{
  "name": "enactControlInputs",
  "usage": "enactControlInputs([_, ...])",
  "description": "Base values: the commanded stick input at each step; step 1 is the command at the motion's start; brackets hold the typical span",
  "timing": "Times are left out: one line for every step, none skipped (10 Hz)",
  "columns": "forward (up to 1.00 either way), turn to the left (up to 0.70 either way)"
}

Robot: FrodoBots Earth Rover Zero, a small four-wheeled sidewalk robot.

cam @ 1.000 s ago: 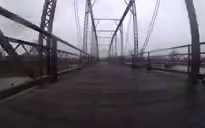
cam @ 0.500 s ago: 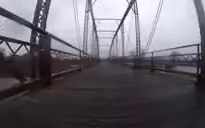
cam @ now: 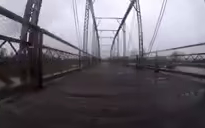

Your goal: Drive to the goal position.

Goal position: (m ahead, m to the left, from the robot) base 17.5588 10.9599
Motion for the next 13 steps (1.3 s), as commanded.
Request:
enactControlInputs([1.00,0.00])
enactControlInputs([1.00,0.00])
enactControlInputs([1.00,0.00])
enactControlInputs([1.00,0.00])
enactControlInputs([1.00,0.00])
enactControlInputs([1.00,0.00])
enactControlInputs([1.00,0.00])
enactControlInputs([1.00,0.00])
enactControlInputs([1.00,0.00])
enactControlInputs([1.00,0.00])
enactControlInputs([1.00,0.00])
enactControlInputs([1.00,0.00])
enactControlInputs([1.00,0.00])
